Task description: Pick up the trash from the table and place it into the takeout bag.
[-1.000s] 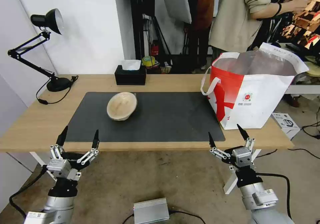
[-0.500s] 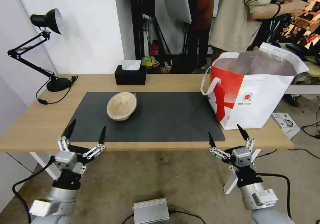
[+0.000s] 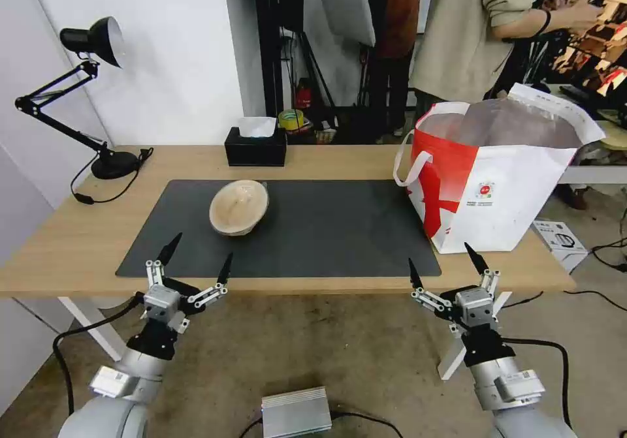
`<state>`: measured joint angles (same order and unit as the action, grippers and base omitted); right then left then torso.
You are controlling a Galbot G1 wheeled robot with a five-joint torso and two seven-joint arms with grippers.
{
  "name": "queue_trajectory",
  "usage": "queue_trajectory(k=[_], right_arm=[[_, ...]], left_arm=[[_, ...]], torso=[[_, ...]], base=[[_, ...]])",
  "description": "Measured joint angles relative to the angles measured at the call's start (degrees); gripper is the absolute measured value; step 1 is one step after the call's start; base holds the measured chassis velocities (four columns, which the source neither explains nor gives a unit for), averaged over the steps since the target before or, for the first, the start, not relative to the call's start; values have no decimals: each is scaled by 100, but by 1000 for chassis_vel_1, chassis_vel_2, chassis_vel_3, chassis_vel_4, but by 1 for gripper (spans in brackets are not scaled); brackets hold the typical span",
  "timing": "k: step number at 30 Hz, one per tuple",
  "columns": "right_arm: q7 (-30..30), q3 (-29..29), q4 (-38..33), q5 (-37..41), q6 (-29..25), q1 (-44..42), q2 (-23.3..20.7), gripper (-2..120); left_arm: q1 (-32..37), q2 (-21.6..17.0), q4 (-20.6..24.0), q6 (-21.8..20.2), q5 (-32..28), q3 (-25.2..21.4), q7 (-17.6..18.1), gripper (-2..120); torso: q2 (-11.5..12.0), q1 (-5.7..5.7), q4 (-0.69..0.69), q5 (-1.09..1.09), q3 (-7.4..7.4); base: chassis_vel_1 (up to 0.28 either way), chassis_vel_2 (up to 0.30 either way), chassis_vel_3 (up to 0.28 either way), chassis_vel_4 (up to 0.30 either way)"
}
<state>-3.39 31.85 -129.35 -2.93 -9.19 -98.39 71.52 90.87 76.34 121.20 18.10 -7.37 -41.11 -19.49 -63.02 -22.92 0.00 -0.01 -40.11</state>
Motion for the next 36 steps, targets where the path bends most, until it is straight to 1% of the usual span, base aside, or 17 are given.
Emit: queue_trajectory(k=[2,6,8,11,12,15,25,28,36], right_arm=[[0,0,0,0,0,0,0,100],[0,0,0,0,2,0,0,100],[0,0,0,0,2,0,0,100],[0,0,0,0,2,0,0,100],[0,0,0,0,2,0,0,100],[0,0,0,0,2,0,0,100],[-1,0,0,0,2,0,0,100],[0,0,0,0,2,0,0,100],[-1,0,0,0,2,0,0,100]], left_arm=[[-44,-62,-51,-22,-10,9,20,100],[-229,-388,-206,-137,-137,39,141,100],[-248,-440,-218,-162,-166,45,144,100],[-424,-753,-371,-255,-306,125,160,100],[-424,-753,-371,-255,-306,125,160,100],[-634,-966,-552,-309,-387,263,224,100],[-1007,-1276,-872,-326,-472,527,290,100],[-1216,-1416,-1030,-326,-523,726,298,100],[-1603,-1535,-1281,-340,-538,1044,297,100]], torso=[[0,0,0,0,0],[0,0,0,0,0],[0,0,0,0,0],[0,0,1,0,0],[0,0,1,0,0],[0,0,0,0,0],[0,0,0,0,0],[0,0,0,0,0],[0,0,0,1,0]], base=[[0,0,0,0],[0,0,0,0],[0,0,0,0],[0,0,0,0],[0,0,0,0],[0,0,0,0],[0,0,0,0],[0,0,0,0],[0,0,0,0]])
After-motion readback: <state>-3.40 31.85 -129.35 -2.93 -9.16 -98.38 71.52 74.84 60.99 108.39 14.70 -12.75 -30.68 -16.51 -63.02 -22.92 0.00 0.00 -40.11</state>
